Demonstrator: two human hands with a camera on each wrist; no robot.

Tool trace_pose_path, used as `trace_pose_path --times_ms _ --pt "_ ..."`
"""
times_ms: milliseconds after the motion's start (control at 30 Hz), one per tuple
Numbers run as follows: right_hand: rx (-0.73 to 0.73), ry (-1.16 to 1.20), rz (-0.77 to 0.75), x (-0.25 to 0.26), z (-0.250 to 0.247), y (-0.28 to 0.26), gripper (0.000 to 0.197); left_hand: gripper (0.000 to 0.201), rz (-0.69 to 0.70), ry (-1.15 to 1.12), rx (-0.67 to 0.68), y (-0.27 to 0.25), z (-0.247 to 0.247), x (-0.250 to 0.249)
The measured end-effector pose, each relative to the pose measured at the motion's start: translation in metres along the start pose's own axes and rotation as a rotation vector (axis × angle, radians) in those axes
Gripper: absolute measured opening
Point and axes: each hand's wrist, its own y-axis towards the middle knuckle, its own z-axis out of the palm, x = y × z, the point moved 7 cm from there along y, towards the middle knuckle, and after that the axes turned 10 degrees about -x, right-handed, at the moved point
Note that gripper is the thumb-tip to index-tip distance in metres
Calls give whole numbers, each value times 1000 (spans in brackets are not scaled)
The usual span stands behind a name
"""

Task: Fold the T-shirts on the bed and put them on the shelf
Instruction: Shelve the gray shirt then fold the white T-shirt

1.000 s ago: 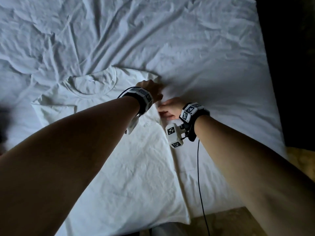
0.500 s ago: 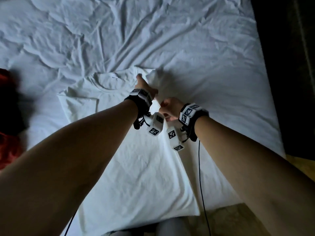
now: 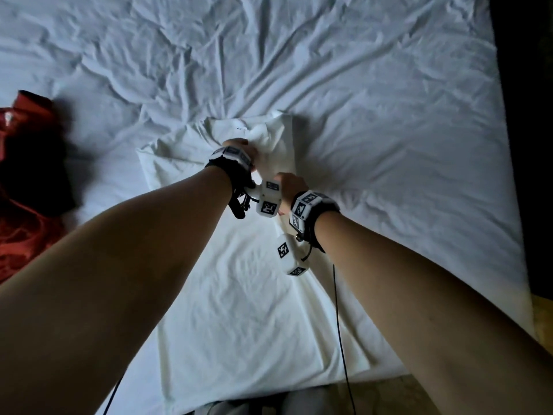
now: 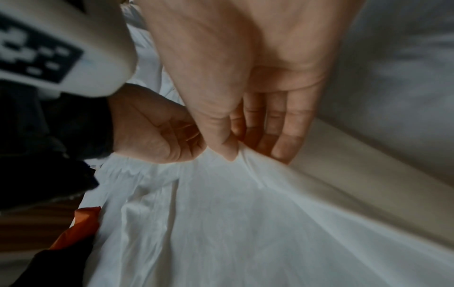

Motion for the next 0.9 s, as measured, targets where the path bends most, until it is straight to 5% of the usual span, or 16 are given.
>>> trace_pose_path --times_ms 133,267,400,900 --pt "20 -32 17 -5 9 7 18 42 10 28 42 10 -1 8" --pt "24 118 86 -11 17 6 20 8 -45 25 12 0 -12 14" --pt "42 178 128 -16 22 -3 22 21 -142 16 24 -11 -19 33" --pt "-106 107 324 -131 35 -108 8 15 -205 4 245 -118 5 111"
